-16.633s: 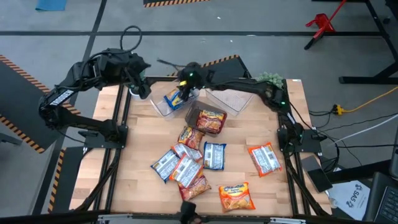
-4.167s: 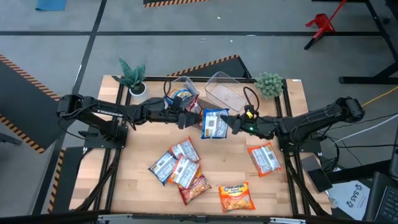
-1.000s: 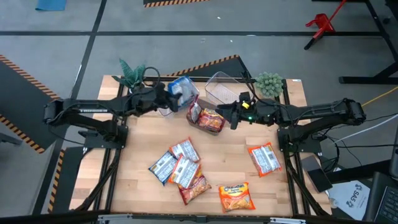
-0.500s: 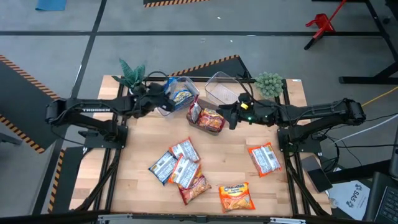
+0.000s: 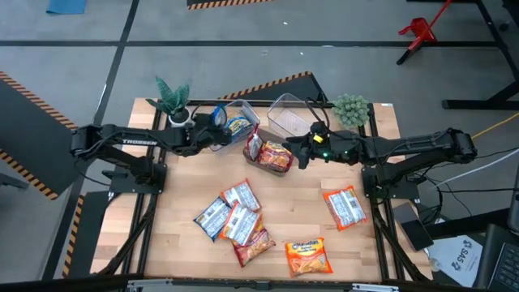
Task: Sort Maruchan noodles
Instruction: Put the blue noodle pack into the left transparent bin
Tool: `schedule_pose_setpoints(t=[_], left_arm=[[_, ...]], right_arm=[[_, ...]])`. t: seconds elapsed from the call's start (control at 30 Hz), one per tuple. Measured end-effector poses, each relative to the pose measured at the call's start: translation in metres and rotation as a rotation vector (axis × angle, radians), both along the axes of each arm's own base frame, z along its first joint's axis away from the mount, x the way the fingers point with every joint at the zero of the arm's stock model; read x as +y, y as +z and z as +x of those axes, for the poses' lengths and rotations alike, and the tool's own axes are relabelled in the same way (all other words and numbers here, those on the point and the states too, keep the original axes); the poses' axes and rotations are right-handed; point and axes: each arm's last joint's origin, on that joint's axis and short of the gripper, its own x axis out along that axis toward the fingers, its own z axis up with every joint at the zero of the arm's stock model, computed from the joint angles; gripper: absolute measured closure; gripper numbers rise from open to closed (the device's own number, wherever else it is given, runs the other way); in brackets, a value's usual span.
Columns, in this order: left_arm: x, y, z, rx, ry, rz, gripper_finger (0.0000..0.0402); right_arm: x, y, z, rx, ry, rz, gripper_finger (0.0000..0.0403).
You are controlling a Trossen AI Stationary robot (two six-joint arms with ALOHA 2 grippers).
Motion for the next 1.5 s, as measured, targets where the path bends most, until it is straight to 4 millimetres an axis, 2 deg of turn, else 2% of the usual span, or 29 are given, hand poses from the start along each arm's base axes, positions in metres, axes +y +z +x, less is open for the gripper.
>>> schedule_pose_setpoints(t=[0.2, 0.5, 0.6, 0.77, 1.17, 1.5], left_arm=[[0.001, -0.003, -0.008, -0.113, 0.103, -0.148, 0.0254], [0.007, 0.015, -0.011, -0.246, 0.211, -0.391, 0.0254], [0.007, 0.015, -0.016, -0.248, 0.288, -0.453, 0.0254], [0.013, 0.011, -0.027, -0.253, 0.425, -0.515, 0.0254], [0.025, -0.003, -0.022, -0.225, 0.475, -0.583, 0.0252], [0.031, -0.016, -0.017, -0.205, 0.513, -0.622, 0.0206]], right_arm=[[0.000, -0.002, 0.000, 0.017, -0.017, -0.005, 0.0239], [-0.001, -0.002, 0.000, 0.023, -0.014, -0.026, 0.0239], [-0.001, -0.002, 0.000, 0.025, -0.013, -0.030, 0.0240], [-0.001, -0.002, 0.000, 0.032, -0.008, -0.054, 0.0240], [-0.001, -0.002, -0.001, 0.050, 0.002, -0.089, 0.0240], [-0.001, -0.004, -0.001, 0.077, 0.014, -0.127, 0.0240]])
